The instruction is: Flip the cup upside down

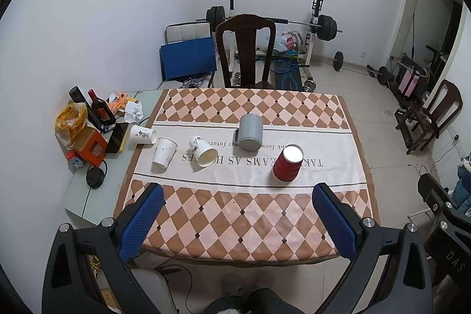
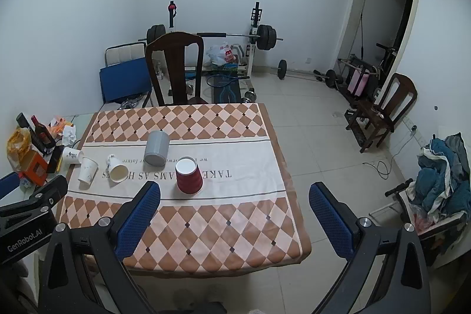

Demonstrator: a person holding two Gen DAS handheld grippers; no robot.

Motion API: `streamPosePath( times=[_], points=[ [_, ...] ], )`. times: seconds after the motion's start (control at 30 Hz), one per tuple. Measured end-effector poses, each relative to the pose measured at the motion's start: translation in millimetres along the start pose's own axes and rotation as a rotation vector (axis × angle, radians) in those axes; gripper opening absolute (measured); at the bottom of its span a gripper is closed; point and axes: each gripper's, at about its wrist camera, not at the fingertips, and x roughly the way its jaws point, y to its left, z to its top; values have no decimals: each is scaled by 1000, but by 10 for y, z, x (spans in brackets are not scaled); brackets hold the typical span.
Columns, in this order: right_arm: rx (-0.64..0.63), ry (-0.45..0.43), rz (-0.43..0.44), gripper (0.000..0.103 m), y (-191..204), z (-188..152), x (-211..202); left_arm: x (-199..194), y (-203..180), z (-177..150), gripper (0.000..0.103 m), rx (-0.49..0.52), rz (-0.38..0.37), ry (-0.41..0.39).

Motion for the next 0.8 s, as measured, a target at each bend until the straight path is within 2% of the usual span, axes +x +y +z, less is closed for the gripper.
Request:
streamPosePath(
  times=[0.8],
  points=[
    [-26, 16, 30, 102, 116, 139, 274, 16, -5, 69, 103, 2, -5, 9]
  ],
)
